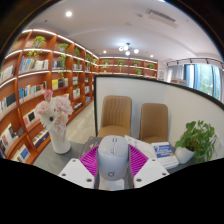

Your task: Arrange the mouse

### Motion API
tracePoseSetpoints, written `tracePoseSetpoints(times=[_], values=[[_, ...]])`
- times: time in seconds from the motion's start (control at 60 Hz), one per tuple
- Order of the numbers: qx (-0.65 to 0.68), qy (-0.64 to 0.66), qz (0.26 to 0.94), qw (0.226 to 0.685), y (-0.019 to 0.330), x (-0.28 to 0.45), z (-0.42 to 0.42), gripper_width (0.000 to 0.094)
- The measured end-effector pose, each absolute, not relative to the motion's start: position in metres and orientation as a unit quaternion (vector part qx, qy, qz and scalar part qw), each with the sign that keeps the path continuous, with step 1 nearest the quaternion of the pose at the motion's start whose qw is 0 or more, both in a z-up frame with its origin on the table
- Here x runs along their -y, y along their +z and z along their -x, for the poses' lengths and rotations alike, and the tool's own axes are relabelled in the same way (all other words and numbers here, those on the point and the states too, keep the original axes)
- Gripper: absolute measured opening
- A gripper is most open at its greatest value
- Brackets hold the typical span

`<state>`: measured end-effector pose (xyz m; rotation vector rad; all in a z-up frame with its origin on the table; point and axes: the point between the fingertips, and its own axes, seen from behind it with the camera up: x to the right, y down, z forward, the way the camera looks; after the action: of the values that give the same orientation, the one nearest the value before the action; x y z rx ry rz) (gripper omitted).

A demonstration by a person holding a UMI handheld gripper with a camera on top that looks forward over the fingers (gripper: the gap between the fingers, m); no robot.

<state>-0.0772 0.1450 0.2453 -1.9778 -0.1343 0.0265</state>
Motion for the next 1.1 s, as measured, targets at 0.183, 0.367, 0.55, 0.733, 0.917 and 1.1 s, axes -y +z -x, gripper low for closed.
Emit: tracePoseSetpoints(times=[0.183, 0.367, 0.55, 0.733, 0.917, 1.1], values=[[0.095, 0.034, 0.883, 0.458, 0.106, -0.127, 0.143, 0.0391], [0.084, 0.028, 0.916, 0.391, 0.006, -0.1, 0.15, 0.0392], [0.078, 0.017, 0.913, 0.4, -0.01, -0.09, 0.15, 0.0392], [0.058, 0.035, 0.906, 0.417, -0.01, -0.091, 0.151, 0.0495], [0.05, 0.038, 0.913, 0.402, 0.008, -0.086, 0.153, 0.0811], [0.048, 0.042, 0.891, 0.449, 0.101, -0.063, 0.152, 0.0828]])
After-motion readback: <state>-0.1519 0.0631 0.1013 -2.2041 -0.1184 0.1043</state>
